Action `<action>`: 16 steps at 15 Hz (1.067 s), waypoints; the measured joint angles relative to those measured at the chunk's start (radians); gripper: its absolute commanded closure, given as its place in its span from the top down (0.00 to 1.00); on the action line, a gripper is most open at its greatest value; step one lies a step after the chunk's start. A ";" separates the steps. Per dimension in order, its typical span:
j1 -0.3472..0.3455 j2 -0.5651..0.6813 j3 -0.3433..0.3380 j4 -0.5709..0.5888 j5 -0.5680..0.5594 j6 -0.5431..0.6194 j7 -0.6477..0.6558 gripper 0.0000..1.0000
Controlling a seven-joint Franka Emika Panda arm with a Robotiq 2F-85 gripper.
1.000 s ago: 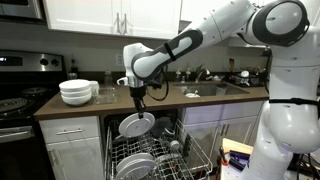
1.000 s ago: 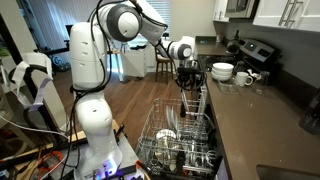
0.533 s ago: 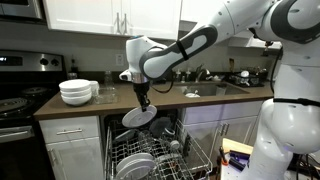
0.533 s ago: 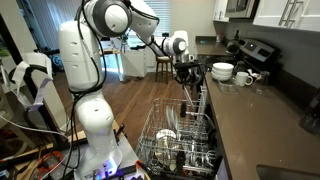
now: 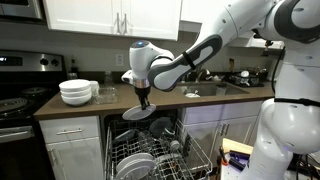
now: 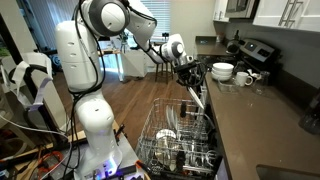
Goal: Take out the first plate and put it on the countertop
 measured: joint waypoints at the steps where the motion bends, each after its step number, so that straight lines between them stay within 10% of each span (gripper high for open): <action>1: 0.001 -0.001 0.000 -0.002 -0.011 0.000 0.015 0.04; 16: 0.037 -0.107 -0.002 -0.056 -0.252 -0.006 0.259 0.04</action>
